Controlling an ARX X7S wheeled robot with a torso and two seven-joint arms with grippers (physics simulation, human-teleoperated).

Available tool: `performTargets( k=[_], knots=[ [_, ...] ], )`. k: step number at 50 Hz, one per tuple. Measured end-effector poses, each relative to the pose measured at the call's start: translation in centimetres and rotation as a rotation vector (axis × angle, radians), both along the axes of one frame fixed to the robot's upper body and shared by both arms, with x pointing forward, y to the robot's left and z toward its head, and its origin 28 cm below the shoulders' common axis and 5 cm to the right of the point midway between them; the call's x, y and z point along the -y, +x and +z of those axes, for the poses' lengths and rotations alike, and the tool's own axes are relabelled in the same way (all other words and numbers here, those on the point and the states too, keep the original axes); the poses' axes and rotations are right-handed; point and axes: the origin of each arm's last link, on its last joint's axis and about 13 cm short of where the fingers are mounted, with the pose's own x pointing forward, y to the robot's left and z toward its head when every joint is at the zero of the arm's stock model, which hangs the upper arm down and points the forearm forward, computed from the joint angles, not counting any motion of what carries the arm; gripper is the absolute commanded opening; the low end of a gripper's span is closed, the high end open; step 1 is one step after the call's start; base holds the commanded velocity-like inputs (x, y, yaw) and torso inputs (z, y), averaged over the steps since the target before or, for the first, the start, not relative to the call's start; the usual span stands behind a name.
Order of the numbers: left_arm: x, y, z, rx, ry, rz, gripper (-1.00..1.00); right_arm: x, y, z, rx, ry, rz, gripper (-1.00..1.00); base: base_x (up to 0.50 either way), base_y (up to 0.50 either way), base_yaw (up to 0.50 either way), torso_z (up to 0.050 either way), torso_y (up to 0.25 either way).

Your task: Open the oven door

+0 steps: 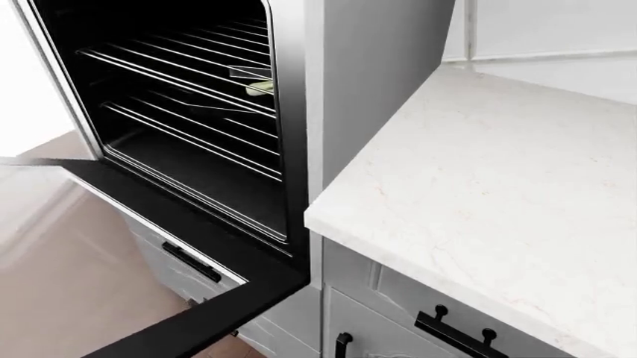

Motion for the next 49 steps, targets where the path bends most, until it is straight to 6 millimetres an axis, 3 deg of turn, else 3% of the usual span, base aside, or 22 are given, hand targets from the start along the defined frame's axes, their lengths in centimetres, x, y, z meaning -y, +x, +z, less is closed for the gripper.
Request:
performTargets(
  k=[18,49],
  knots=[
    [0.8,-2.3,-2.2,-0.053,-0.091,0.085,-1.00,0.0,0.0,0.0,0.000,-0.002,-0.001,1.00,0.01,0.00,-0.01,-0.002,0.000],
    [1.8,-4.6,-4.3,-0.163,-0.169,0.187,-1.00,0.0,0.0,0.0,0.002,-0.004,-0.001,1.00,0.01,0.00,-0.01,-0.001,0.000]
  ],
)
